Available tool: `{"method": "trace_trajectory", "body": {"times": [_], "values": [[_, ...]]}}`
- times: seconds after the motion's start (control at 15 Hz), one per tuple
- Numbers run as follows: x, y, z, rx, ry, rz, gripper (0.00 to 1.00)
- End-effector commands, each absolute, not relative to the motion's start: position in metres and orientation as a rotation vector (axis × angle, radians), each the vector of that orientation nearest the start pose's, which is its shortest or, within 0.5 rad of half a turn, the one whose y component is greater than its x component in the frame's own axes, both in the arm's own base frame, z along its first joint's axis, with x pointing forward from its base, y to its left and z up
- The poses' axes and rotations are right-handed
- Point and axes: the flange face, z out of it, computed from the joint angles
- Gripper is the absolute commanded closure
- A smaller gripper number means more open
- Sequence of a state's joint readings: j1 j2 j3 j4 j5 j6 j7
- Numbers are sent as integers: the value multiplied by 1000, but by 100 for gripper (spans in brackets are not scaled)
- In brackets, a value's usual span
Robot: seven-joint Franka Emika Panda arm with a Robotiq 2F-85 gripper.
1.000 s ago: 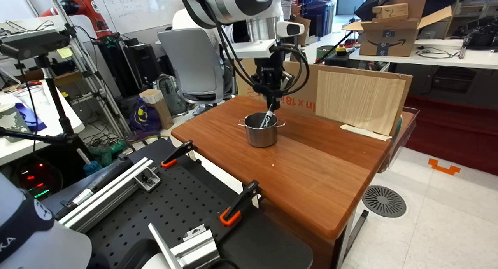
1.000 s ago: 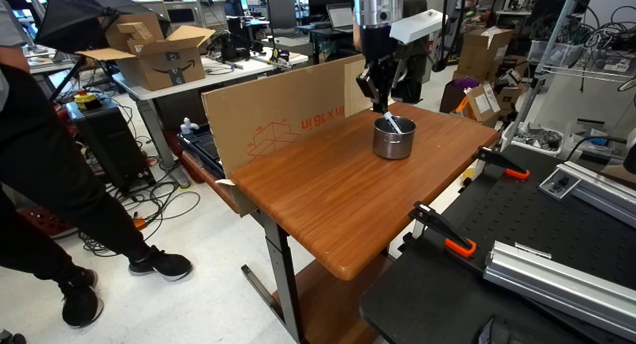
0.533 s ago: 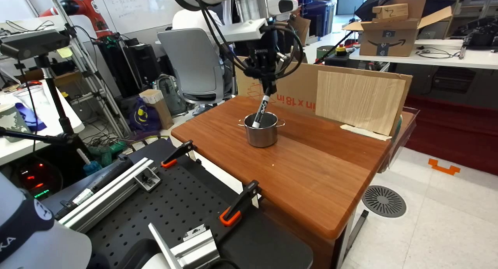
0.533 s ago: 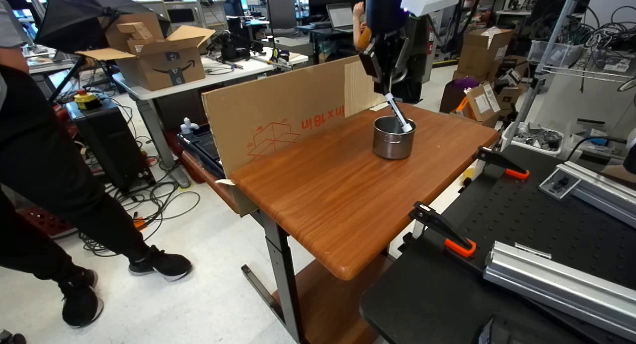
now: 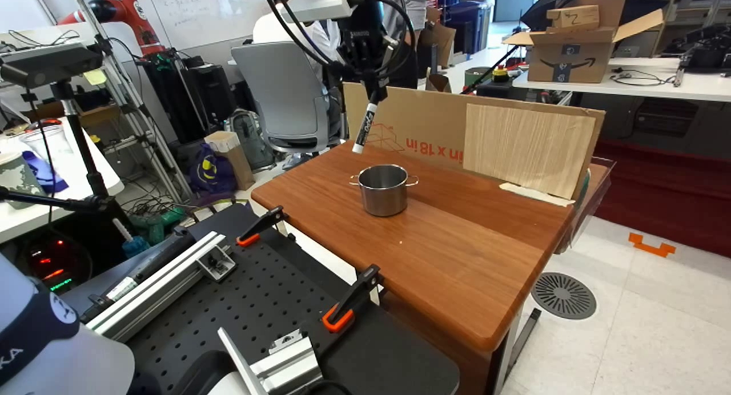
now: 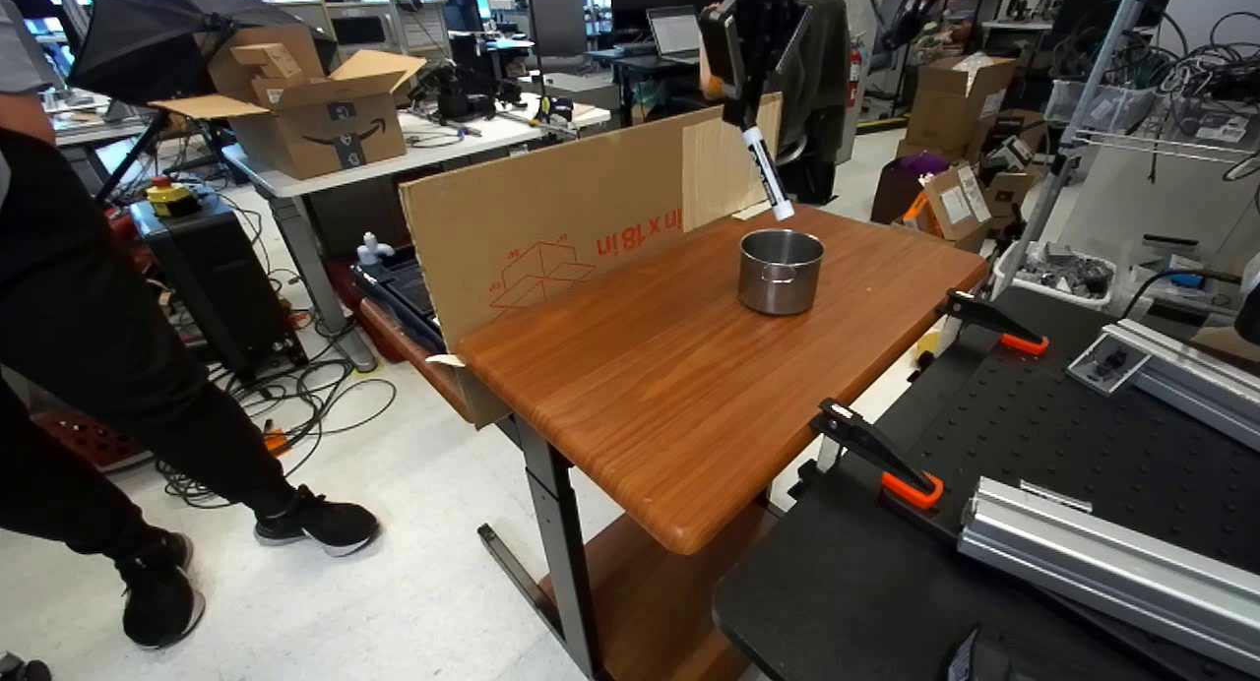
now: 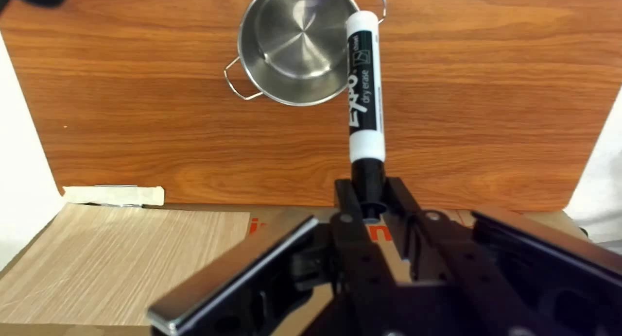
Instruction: Remove the marker from the pot and put it on the table
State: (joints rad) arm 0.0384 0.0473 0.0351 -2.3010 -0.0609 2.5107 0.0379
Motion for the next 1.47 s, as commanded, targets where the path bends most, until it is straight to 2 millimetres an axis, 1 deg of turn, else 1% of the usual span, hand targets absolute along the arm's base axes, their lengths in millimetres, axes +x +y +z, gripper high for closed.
{"method": "trace_trajectory", "body": {"times": [0.0,0.2,0.33,0.53,1.13,1.4], "values": [[523,62,343,-3120,-174,-287,95],[522,92,333,-3122,-242,-244,95],[525,106,323,-3118,-279,-219,95],[531,121,305,-3120,-310,-166,95],[569,144,243,-3119,-346,-32,95],[580,150,214,-3124,-349,16,95]]}}
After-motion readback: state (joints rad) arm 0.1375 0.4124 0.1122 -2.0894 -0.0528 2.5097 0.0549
